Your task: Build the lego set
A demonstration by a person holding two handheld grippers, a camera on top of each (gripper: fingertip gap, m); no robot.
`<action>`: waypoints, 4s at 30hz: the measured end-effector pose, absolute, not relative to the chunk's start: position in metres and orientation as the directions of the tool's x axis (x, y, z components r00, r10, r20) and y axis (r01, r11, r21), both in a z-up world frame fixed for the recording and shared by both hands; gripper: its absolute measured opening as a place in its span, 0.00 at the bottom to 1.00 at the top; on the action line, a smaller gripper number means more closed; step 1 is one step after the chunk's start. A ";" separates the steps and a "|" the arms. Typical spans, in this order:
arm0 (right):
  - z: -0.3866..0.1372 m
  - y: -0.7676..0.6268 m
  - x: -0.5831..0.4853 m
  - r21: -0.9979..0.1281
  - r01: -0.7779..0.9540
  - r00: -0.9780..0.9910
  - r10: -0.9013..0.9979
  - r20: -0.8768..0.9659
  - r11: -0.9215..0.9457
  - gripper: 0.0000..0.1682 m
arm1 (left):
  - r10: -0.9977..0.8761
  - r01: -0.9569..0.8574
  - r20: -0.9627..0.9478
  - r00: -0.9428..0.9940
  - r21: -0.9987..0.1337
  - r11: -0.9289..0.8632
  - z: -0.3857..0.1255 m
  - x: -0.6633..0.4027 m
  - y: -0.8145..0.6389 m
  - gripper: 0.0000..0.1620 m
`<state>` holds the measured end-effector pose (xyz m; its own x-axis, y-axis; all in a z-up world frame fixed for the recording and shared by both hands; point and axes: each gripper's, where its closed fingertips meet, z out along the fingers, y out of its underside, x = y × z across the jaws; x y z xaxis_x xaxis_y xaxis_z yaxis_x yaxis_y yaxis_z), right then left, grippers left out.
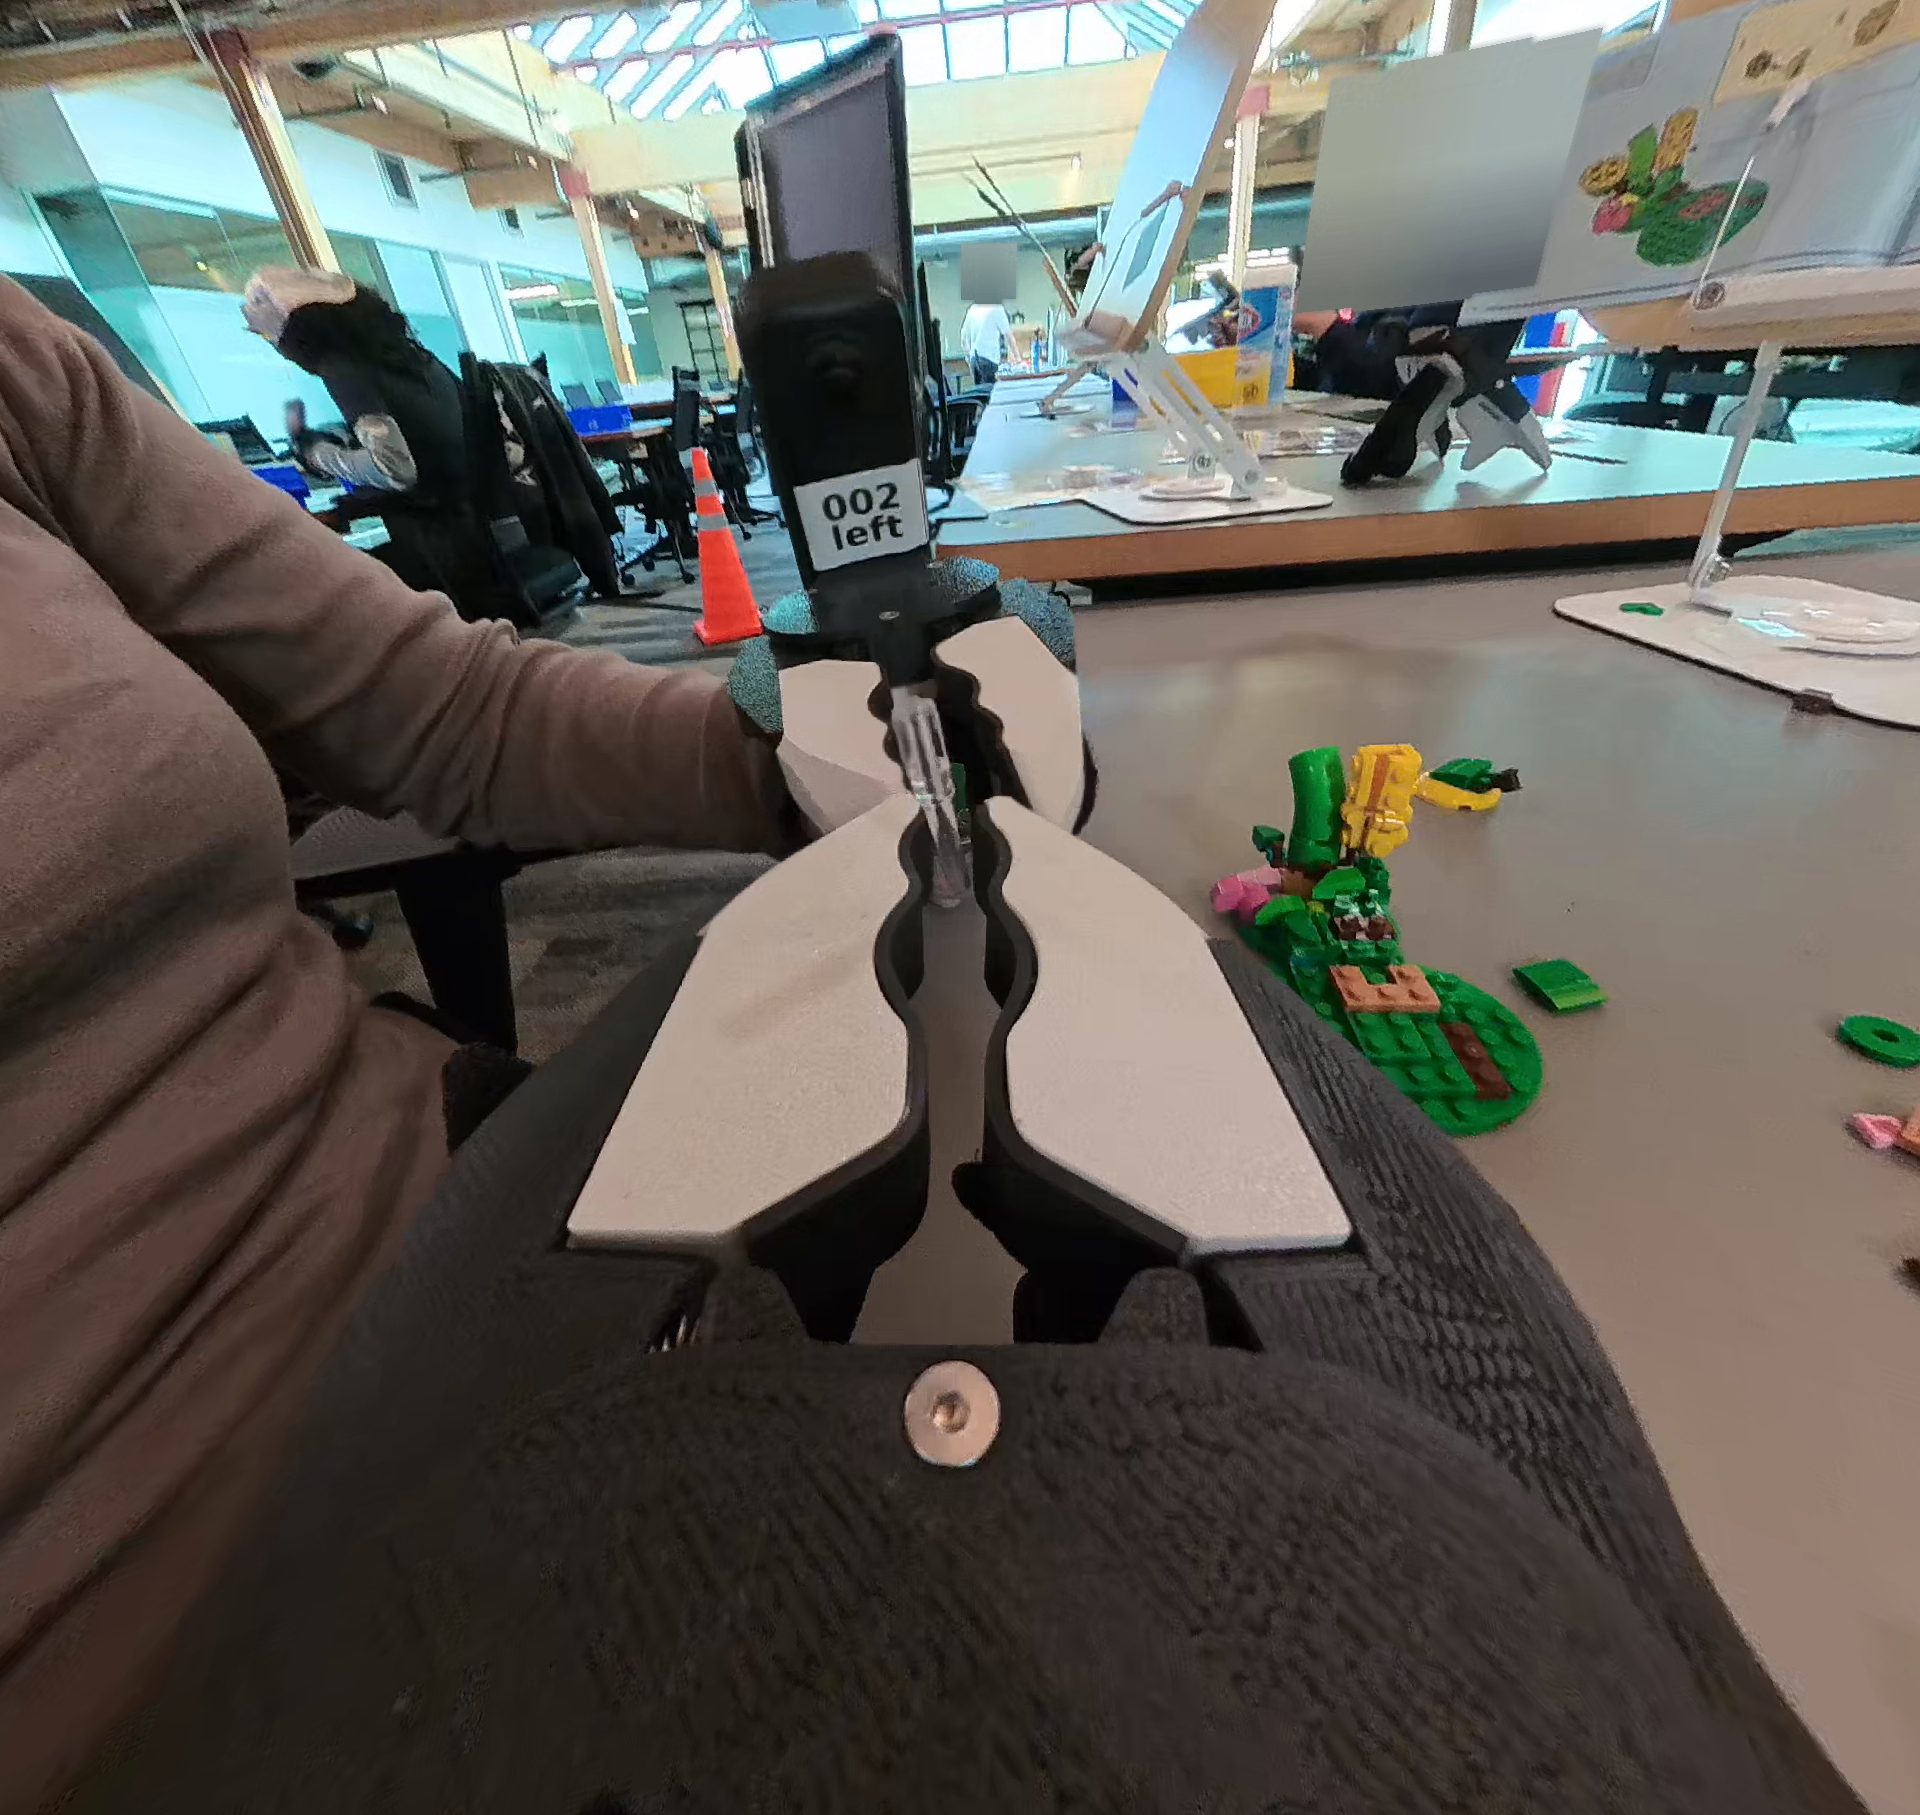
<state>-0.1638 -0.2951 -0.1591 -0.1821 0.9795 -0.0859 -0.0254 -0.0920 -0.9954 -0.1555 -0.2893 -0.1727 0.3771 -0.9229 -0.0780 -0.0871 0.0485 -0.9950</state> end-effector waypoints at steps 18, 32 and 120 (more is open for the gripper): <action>-0.150 -0.301 -0.160 -0.985 -0.090 -0.229 0.966 -0.120 -0.144 0.03 | -0.939 0.038 -0.069 0.336 -0.996 0.086 -0.158 -0.153 -0.300 0.05; -0.160 -0.224 -0.096 -0.983 0.156 0.165 0.984 -0.069 -0.095 0.13 | -0.865 -0.359 -0.250 0.434 -0.929 0.089 -0.191 -0.175 -0.275 0.04; -0.082 -0.327 -0.189 0.863 -0.203 -0.346 -0.858 0.379 0.463 0.01 | -0.929 -0.237 0.060 0.366 -0.959 -0.156 -0.103 -0.172 -0.327 0.04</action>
